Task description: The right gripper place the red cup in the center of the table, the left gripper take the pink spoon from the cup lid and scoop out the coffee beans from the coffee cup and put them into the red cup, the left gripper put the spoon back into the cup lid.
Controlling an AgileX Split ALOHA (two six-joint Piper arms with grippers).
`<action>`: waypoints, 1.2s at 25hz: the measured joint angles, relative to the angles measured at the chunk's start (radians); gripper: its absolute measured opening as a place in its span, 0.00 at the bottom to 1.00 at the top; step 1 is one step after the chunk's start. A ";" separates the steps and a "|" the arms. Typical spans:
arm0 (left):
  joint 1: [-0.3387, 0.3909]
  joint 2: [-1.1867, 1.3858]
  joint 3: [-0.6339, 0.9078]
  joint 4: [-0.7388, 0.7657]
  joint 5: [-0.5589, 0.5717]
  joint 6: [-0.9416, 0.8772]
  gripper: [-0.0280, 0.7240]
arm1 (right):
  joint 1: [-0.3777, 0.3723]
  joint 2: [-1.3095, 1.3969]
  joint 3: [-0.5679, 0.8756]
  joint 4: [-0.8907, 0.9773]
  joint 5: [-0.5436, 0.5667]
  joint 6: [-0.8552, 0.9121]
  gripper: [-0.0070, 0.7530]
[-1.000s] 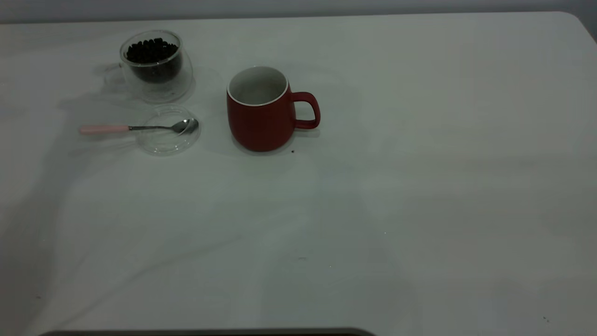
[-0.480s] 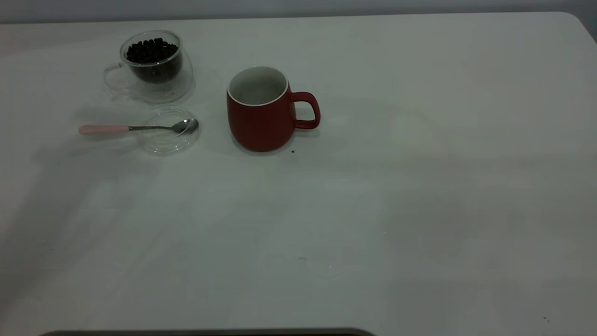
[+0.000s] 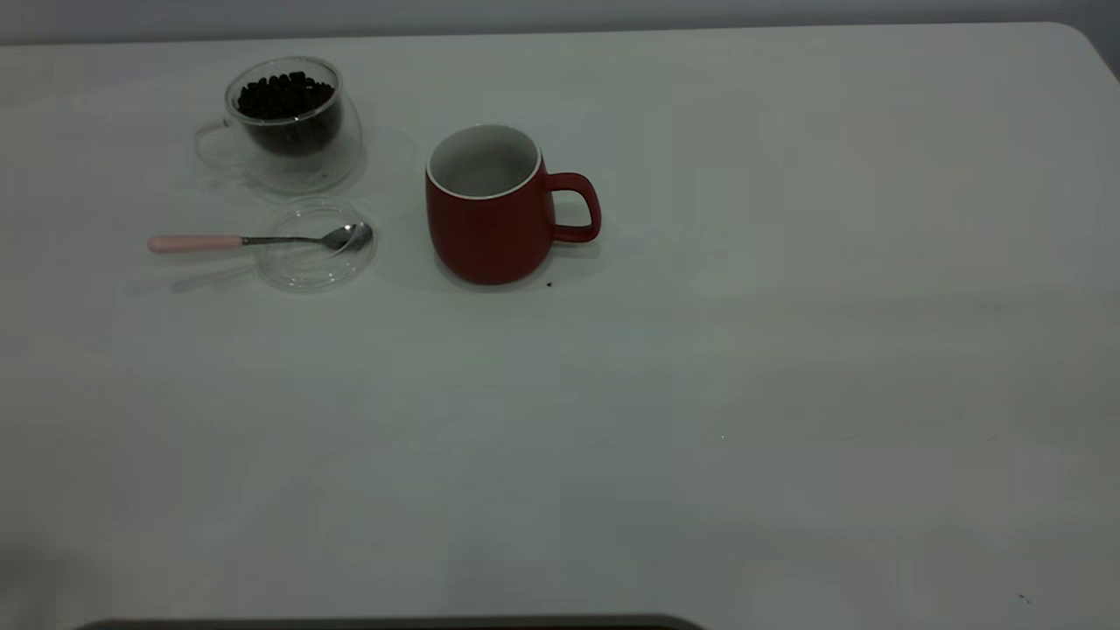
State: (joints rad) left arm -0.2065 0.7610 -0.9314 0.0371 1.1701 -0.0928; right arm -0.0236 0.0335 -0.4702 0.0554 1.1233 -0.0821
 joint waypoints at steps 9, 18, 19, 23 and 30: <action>0.082 -0.472 0.232 -0.017 0.000 -0.001 0.82 | 0.000 0.000 0.000 0.000 0.000 0.000 0.79; 0.231 -0.612 0.366 0.017 -0.026 -0.001 0.82 | 0.000 0.000 0.000 0.000 0.000 0.000 0.79; 0.231 -0.631 0.386 0.012 -0.030 0.001 0.82 | 0.000 0.000 0.000 0.000 0.000 0.000 0.79; 0.231 -0.699 0.438 0.001 -0.030 0.001 0.82 | 0.000 0.000 0.000 0.000 0.000 0.000 0.79; 0.231 -0.769 0.444 0.000 -0.030 0.037 0.82 | 0.000 0.000 0.000 0.000 0.000 0.000 0.79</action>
State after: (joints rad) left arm 0.0241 -0.0083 -0.4878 0.0372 1.1405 -0.0554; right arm -0.0236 0.0335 -0.4702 0.0554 1.1233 -0.0821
